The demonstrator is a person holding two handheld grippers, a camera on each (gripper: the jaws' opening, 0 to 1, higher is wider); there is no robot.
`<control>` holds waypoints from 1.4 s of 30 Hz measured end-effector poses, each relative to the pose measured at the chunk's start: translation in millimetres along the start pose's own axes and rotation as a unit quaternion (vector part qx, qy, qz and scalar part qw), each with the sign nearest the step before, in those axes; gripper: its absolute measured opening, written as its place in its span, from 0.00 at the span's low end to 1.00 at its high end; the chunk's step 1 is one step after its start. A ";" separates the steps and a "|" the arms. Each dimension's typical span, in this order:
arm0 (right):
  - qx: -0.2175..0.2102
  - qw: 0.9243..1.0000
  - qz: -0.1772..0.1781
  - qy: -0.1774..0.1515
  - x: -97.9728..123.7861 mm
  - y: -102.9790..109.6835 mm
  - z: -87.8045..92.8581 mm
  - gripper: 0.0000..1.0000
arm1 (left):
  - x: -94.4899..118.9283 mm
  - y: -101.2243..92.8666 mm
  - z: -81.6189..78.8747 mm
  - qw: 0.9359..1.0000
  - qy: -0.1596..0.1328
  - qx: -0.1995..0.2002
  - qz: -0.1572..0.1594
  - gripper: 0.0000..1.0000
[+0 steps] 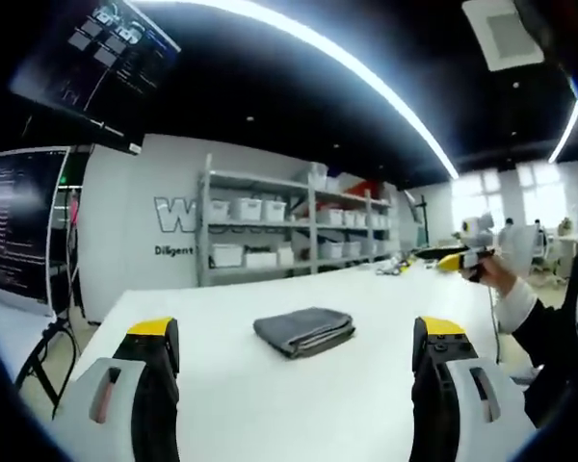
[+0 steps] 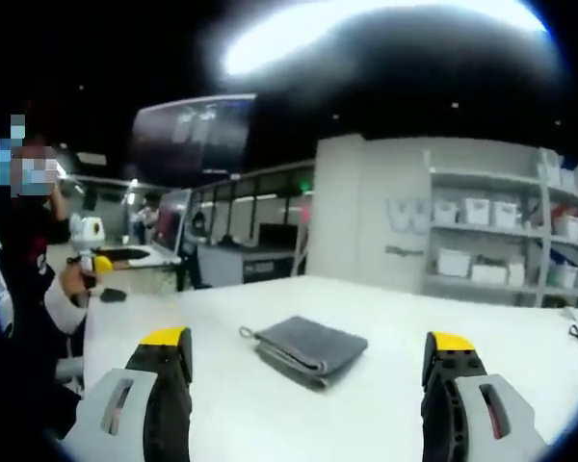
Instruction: Open the folded towel by lifting each exposed corner and separating the folded layers until the towel lies flat within the target outline without major curled edges
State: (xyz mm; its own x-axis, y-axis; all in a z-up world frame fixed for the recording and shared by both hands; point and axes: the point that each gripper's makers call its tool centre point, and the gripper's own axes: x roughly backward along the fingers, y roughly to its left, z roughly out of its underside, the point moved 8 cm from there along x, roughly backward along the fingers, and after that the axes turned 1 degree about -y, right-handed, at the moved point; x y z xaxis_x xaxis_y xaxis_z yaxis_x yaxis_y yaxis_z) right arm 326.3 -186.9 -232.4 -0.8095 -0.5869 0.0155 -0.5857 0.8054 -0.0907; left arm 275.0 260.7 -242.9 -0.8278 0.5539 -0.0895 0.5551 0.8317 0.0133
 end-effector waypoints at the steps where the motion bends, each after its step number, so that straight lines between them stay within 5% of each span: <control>1: -0.001 1.000 0.000 0.002 -1.7 -1.4 1.1 1.00 | 0.0 -0.4 0.8 1.000 0.004 0.000 0.001 1.00; 5: 0.002 1.000 -0.002 0.002 -7.6 -5.8 2.8 1.00 | -0.2 -2.1 2.2 1.000 0.011 0.008 0.009 1.00; 9: 0.010 1.000 0.005 -0.003 -14.1 -10.3 1.4 1.00 | 0.1 -1.7 9.7 0.997 0.070 -0.021 -0.001 1.00; 15: 0.016 1.000 -0.004 -0.018 -23.4 -13.9 -3.7 1.00 | -1.4 -3.8 6.9 0.999 0.050 0.008 0.016 1.00; 27: 0.034 0.999 -0.015 -0.039 -43.5 -16.4 -10.6 1.00 | -1.5 -2.6 8.5 0.998 0.053 0.000 0.014 1.00; 42: 0.038 0.999 -0.035 -0.018 -77.4 -25.9 -6.1 1.00 | 1.1 6.6 11.9 0.998 0.056 0.001 0.002 1.00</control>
State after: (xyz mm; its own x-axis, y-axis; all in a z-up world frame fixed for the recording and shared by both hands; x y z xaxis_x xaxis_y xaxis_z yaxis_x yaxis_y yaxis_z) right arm 403.9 -161.8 -225.2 -0.7642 -0.6449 -0.0107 -0.6347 0.7548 -0.1657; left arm 278.8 266.3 -254.7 -0.8296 0.5579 0.0229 0.5582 0.8296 0.0113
